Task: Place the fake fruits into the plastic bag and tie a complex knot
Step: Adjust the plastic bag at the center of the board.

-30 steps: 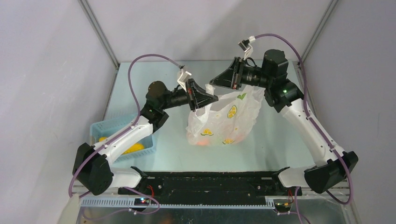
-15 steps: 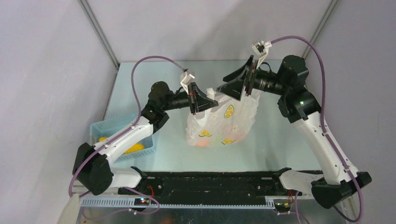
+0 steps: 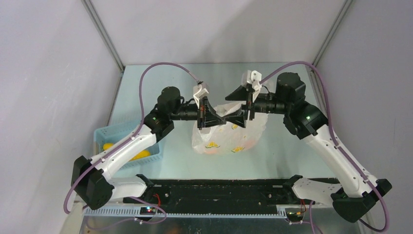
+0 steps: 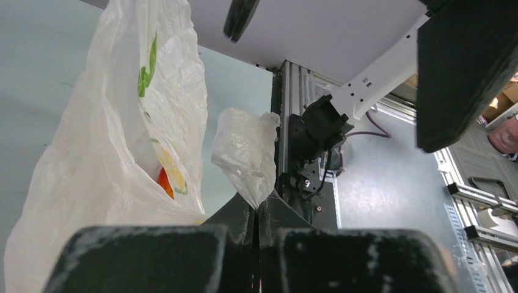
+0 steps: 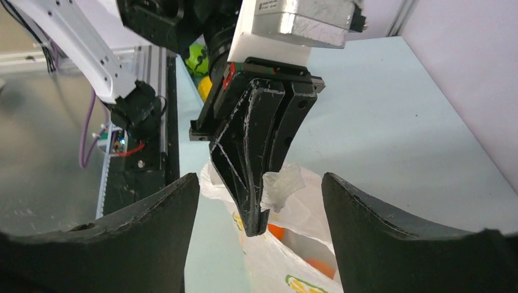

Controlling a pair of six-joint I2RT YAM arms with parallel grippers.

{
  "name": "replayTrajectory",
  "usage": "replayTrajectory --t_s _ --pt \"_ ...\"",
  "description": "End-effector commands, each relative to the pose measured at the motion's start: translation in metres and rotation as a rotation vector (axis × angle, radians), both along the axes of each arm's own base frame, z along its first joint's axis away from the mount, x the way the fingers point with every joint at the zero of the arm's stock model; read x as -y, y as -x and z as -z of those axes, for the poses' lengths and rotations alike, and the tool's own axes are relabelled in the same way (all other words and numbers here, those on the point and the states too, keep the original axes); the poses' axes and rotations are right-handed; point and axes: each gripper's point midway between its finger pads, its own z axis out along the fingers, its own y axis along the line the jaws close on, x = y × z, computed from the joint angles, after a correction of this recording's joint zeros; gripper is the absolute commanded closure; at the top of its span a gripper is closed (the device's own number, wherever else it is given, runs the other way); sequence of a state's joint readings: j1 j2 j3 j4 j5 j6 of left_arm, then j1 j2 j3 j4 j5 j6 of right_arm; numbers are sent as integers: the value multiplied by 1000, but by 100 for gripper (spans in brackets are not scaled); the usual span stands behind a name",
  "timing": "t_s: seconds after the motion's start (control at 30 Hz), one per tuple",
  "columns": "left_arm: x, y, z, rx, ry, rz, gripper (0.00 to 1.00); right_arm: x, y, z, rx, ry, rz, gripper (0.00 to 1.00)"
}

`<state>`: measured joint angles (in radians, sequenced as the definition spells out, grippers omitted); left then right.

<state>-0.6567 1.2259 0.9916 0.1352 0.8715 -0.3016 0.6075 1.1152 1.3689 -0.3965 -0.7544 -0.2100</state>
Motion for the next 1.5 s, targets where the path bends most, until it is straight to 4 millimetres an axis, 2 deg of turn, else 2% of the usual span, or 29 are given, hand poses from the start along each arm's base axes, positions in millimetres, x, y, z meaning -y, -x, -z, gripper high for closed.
replayTrajectory --t_s 0.0,0.2,0.43,0.53,0.7,0.9,1.07,1.2,1.27,1.33,1.37,1.47 --pt "-2 16 -21 73 14 57 100 -3 9 6 133 42 -66 23" --pt "-3 21 -22 82 4 62 100 -6 12 16 127 65 -92 29" --pt "-2 25 -27 95 12 70 100 -11 8 31 107 108 -88 39" --pt "-2 26 -27 98 12 73 100 -12 5 35 100 117 -84 45" --pt "-1 25 -27 98 13 73 100 -14 5 36 100 121 -85 50" --pt "-1 26 -29 105 19 78 100 -14 2 43 86 139 -80 63" --pt "-1 27 -29 108 18 80 100 -15 3 46 74 149 -81 70" --pt "-1 27 -29 108 17 80 100 -15 3 45 68 142 -80 76" --pt "-1 27 -28 108 15 78 100 -14 3 43 61 135 -74 91" --pt "-2 26 -27 110 11 71 100 -14 2 39 51 123 -57 100" --pt "-2 24 -26 111 8 62 100 -13 2 35 46 109 -48 100" --pt "-3 22 -27 127 1 45 87 -10 1 24 25 70 -16 100"
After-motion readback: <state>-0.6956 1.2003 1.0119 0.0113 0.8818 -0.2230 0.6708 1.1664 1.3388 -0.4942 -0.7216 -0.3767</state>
